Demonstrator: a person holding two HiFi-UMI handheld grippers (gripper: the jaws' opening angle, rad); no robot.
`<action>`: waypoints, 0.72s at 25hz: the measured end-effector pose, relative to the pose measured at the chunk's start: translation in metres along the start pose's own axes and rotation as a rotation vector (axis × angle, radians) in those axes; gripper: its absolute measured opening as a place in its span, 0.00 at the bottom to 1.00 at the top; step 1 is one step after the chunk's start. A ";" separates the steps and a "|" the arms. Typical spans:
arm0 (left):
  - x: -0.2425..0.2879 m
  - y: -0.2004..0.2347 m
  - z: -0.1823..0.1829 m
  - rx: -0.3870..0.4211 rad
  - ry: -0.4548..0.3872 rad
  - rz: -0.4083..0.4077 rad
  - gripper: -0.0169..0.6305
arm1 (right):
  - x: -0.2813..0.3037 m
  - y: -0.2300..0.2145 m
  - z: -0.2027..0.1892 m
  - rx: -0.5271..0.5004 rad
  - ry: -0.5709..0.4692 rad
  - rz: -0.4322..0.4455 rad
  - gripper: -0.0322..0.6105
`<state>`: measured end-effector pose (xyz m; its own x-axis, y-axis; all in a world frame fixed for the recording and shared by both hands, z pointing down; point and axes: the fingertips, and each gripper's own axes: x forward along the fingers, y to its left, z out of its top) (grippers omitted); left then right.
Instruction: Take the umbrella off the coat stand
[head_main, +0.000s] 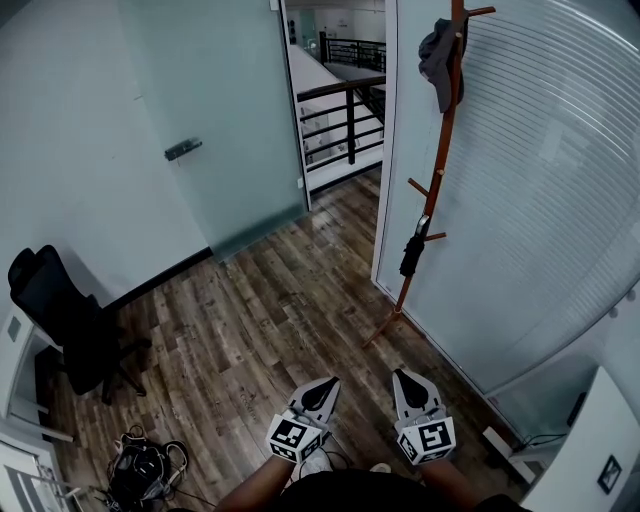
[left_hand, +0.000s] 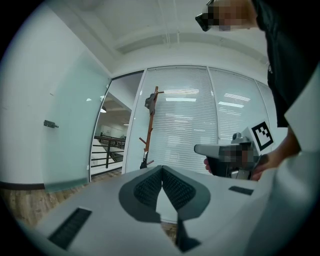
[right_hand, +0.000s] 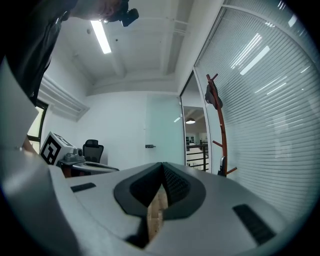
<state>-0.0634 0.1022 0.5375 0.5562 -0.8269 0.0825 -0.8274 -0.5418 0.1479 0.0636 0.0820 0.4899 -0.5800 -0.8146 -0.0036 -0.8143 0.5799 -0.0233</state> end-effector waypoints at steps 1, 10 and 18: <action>-0.001 0.004 0.000 -0.004 0.003 -0.005 0.05 | 0.003 0.000 -0.003 -0.003 0.008 -0.008 0.06; -0.018 0.047 -0.002 -0.001 0.019 -0.069 0.05 | 0.030 0.006 -0.009 -0.072 0.014 -0.163 0.06; -0.025 0.071 -0.021 0.034 0.060 -0.087 0.05 | 0.050 0.020 -0.031 -0.067 0.074 -0.160 0.06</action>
<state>-0.1344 0.0871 0.5664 0.6293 -0.7663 0.1297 -0.7771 -0.6171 0.1240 0.0176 0.0530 0.5201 -0.4405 -0.8951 0.0688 -0.8947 0.4440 0.0488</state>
